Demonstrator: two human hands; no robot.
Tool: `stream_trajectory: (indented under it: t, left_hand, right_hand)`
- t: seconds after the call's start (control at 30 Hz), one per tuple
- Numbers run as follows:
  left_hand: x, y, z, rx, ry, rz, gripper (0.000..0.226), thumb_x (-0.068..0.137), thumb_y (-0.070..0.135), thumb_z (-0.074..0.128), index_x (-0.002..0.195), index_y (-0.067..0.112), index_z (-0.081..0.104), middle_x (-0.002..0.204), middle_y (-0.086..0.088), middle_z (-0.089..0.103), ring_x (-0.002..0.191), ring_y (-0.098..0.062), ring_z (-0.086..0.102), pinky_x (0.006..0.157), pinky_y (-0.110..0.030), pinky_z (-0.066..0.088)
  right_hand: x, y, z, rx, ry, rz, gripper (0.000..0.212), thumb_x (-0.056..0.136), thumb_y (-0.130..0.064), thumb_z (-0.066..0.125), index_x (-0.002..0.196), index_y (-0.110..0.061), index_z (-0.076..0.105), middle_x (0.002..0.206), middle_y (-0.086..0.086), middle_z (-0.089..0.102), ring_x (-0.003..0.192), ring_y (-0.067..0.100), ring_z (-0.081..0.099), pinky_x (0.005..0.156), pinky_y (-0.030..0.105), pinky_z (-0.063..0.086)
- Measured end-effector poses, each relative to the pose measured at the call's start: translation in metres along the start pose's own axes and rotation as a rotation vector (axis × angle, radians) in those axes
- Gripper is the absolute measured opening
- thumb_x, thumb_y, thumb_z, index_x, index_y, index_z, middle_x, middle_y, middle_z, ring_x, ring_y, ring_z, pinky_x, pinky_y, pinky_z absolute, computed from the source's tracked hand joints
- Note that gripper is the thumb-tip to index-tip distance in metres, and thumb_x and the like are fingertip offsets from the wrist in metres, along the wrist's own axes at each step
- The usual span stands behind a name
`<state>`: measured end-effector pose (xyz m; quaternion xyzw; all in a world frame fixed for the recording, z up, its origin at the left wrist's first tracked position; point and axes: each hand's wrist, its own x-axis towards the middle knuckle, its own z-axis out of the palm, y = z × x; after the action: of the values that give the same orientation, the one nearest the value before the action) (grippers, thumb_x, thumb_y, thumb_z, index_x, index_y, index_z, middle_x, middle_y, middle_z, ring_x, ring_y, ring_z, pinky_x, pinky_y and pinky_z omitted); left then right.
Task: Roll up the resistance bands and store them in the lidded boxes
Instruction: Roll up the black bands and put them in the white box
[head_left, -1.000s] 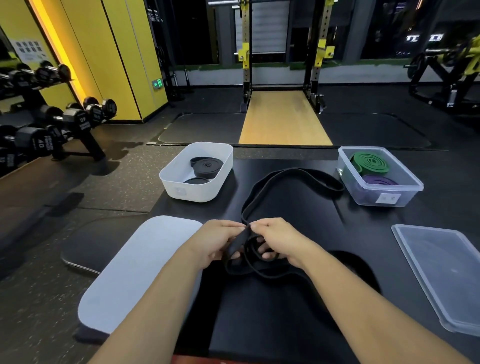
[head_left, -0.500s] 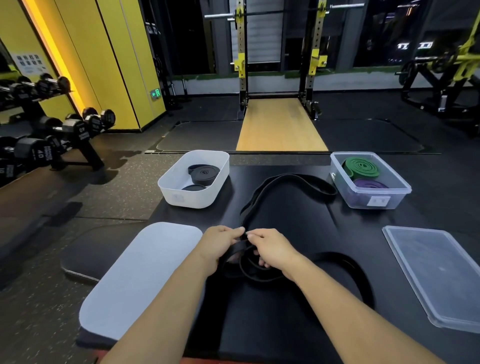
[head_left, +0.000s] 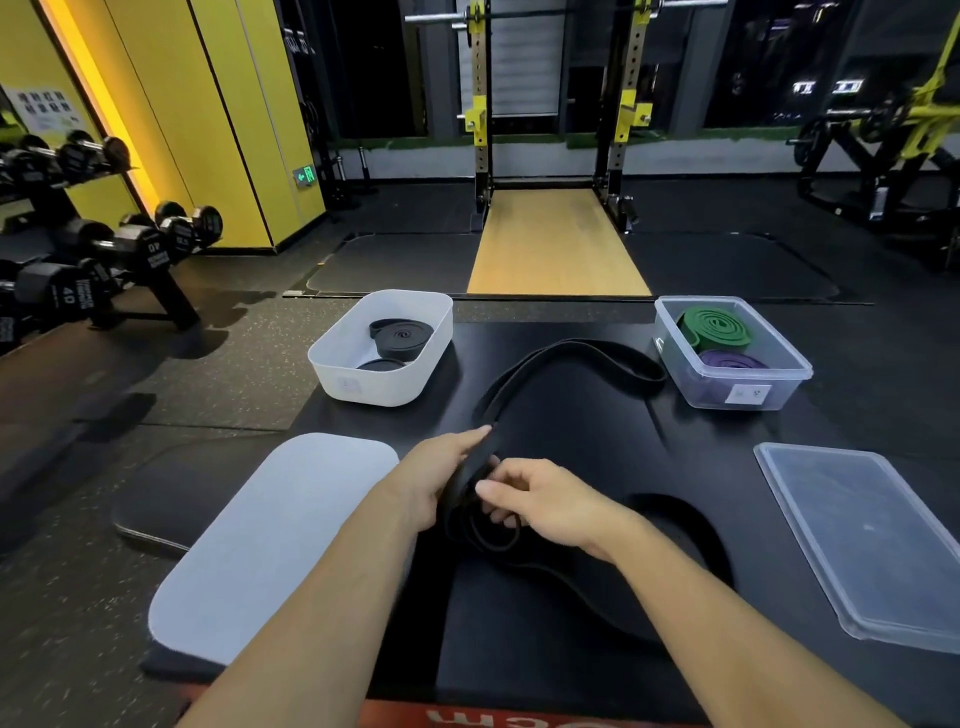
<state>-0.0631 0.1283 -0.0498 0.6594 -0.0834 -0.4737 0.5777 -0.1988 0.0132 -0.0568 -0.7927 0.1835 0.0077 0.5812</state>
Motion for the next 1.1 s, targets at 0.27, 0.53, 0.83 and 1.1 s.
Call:
stream_trajectory:
  t: [0.27, 0.53, 0.83, 1.1]
  left_hand:
    - [-0.001, -0.005, 0.005, 0.053, 0.020, 0.103, 0.055, 0.078, 0.065, 0.080, 0.079, 0.011, 0.071, 0.074, -0.004, 0.063, 0.074, -0.021, 0.059, 0.082, -0.037, 0.050]
    - [0.000, 0.001, -0.002, 0.105, 0.196, 0.154, 0.017, 0.073, 0.010, 0.082, 0.076, 0.012, 0.066, 0.081, -0.013, 0.071, 0.072, -0.026, 0.064, 0.075, -0.039, 0.055]
    - [0.004, -0.011, -0.013, 0.060, 0.452, 0.237, 0.033, 0.078, 0.005, 0.069, 0.076, 0.020, 0.040, 0.070, -0.009, 0.046, 0.069, -0.025, 0.044, 0.065, -0.041, 0.039]
    - [0.012, -0.021, -0.015, 0.133, 0.497, 0.310, 0.036, 0.086, 0.009, 0.072, 0.080, 0.021, 0.038, 0.070, -0.003, 0.041, 0.062, -0.021, 0.038, 0.049, -0.030, 0.031]
  right_hand:
    - [0.002, -0.002, 0.010, -0.159, 0.134, 0.013, 0.028, 0.105, -0.033, 0.051, 0.110, -0.016, 0.073, 0.097, 0.000, 0.077, 0.085, 0.015, 0.073, 0.085, 0.037, 0.060]
    - [0.000, -0.010, 0.010, -0.278, 0.080, -0.014, 0.030, 0.105, -0.044, 0.049, 0.103, -0.024, 0.072, 0.100, -0.007, 0.074, 0.088, 0.007, 0.071, 0.092, 0.042, 0.057]
    - [-0.041, -0.026, 0.007, -0.755, -0.251, 0.006, 0.112, 0.066, -0.076, 0.079, 0.157, -0.042, 0.023, 0.147, -0.017, 0.029, 0.133, 0.015, 0.029, 0.112, 0.041, 0.038]
    - [-0.030, -0.017, 0.004, -0.630, -0.040, -0.055, 0.015, 0.093, -0.027, 0.048, 0.099, -0.034, 0.059, 0.097, -0.008, 0.066, 0.089, 0.015, 0.063, 0.086, 0.044, 0.057]
